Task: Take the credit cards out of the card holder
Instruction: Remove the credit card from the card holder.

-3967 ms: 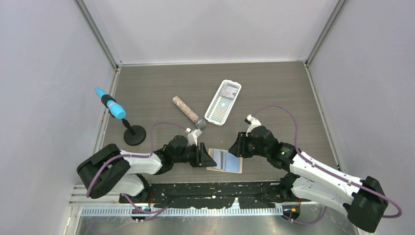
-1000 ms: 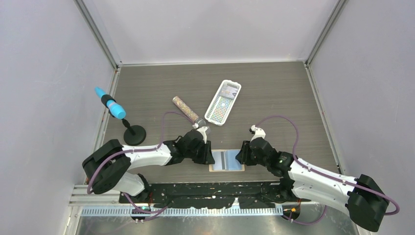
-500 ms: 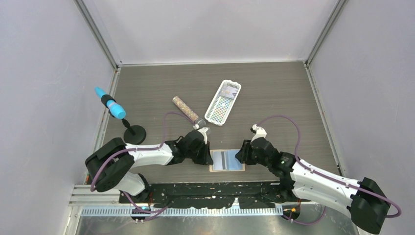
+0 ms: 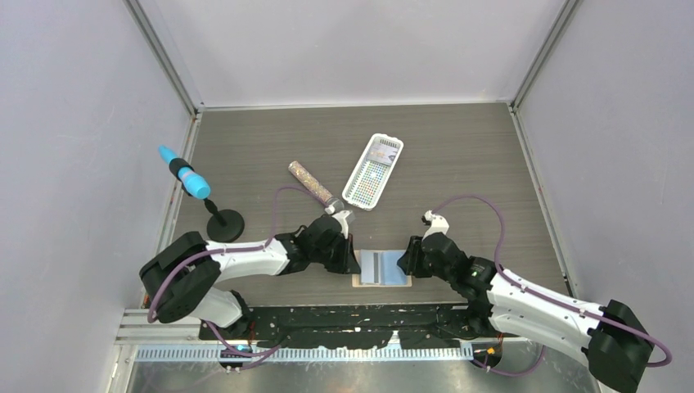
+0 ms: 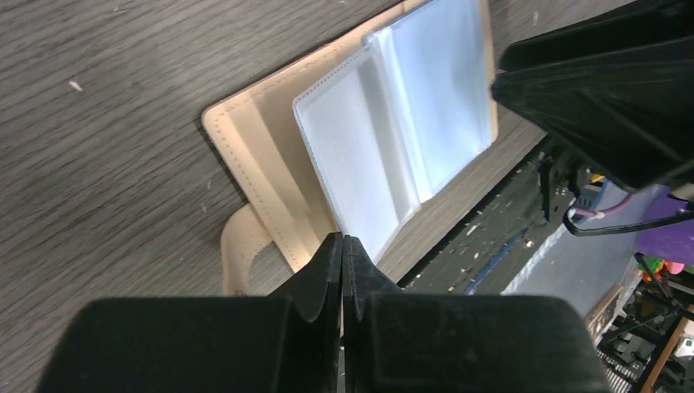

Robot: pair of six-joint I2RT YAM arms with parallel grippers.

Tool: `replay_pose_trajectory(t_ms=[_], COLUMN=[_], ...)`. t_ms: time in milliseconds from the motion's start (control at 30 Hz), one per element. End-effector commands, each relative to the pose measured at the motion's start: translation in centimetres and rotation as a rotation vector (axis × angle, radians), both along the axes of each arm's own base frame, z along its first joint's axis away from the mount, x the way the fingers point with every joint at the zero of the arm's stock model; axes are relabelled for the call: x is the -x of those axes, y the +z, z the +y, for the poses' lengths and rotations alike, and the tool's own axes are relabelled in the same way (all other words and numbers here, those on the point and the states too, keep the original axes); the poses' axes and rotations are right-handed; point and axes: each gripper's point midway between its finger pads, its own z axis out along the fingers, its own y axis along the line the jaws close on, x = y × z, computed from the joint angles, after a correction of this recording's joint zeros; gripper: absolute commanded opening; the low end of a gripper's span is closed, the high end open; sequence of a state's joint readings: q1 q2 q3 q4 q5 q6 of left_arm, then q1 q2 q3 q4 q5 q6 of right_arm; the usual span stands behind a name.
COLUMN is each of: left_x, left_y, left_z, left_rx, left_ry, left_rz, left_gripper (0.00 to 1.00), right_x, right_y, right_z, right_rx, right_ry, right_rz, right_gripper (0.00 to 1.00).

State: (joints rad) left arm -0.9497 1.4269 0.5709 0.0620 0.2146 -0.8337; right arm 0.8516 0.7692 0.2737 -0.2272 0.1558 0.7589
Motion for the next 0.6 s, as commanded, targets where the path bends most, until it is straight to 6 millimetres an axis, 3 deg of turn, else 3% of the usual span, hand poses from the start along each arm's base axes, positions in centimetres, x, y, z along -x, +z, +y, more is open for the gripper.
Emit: replay_pose_trajectory(t_ms=[0, 333, 567], left_x=[-0.4, 0.1, 0.4], left_y=[4.0, 7.2, 7.5], left_z=[-2.4, -4.3, -5.8], left_rx=[0.132, 0.3, 0.377], left_ry=[-0.036, -0.089, -0.123], left_rz=[-0.053, -0.089, -0.07], left_gripper=[0.0, 0.0, 0.0], right_x=[-0.1, 0.0, 0.1], right_y=[-0.5, -1.0, -1.3], right_z=[-0.1, 0.4, 0.6], right_rx=[-0.001, -0.016, -0.024], right_ry=[-0.01, -0.001, 0.006], right_rz=[-0.004, 0.006, 0.011], right_gripper=[0.38, 0.38, 0.37])
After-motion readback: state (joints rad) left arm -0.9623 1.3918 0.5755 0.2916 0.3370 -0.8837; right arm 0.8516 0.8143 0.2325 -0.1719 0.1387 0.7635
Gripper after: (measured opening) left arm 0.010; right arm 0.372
